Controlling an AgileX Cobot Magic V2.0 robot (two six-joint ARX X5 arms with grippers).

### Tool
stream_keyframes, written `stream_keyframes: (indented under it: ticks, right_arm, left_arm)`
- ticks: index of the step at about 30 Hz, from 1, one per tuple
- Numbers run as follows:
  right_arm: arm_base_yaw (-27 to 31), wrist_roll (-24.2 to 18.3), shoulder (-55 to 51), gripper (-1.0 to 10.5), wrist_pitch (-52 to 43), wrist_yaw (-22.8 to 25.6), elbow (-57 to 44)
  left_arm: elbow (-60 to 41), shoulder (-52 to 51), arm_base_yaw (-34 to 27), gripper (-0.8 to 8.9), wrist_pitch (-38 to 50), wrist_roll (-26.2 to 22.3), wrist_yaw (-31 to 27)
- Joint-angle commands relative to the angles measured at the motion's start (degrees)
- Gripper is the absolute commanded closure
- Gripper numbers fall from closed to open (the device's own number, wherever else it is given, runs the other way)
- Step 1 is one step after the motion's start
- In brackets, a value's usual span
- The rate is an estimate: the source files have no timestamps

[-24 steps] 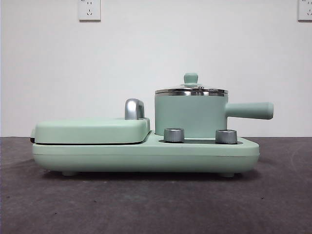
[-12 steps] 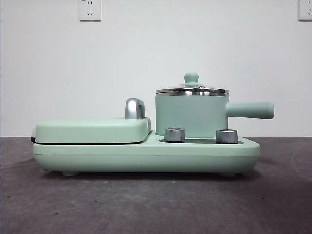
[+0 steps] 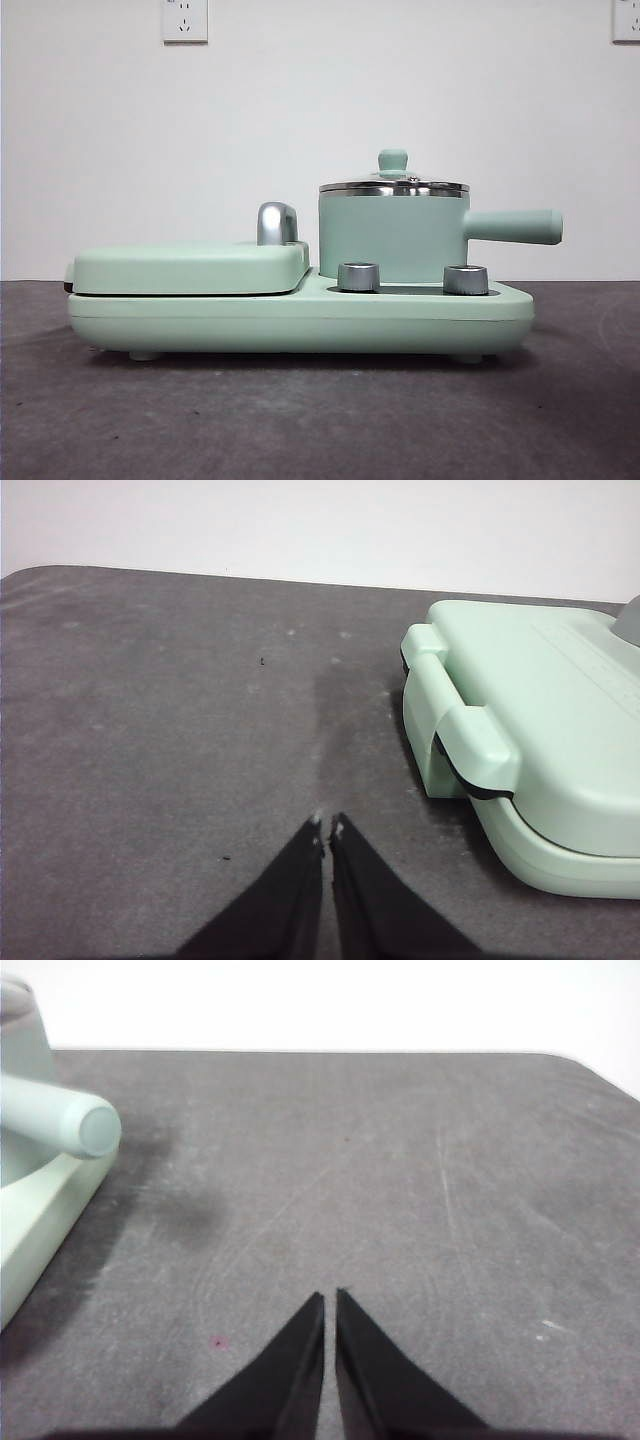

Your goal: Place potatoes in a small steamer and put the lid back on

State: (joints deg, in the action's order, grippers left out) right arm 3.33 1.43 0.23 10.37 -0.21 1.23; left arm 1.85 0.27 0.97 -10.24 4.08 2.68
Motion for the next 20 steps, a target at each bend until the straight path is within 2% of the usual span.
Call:
stream_keyframes:
  ticks: [1,20]
  right_arm:
    - [0.0,-0.4,0.0,9.3,-0.7,0.1,-0.6]
    - [-1.1,-0.4,0.0,9.3,-1.4,0.2,-0.6]
  left_arm:
    - [-1.1,-0.1,0.0,7.94,-0.5,0.1,-0.3]
    - [-1.1,-0.1,0.0,7.94,-0.5,0.1,-0.3]
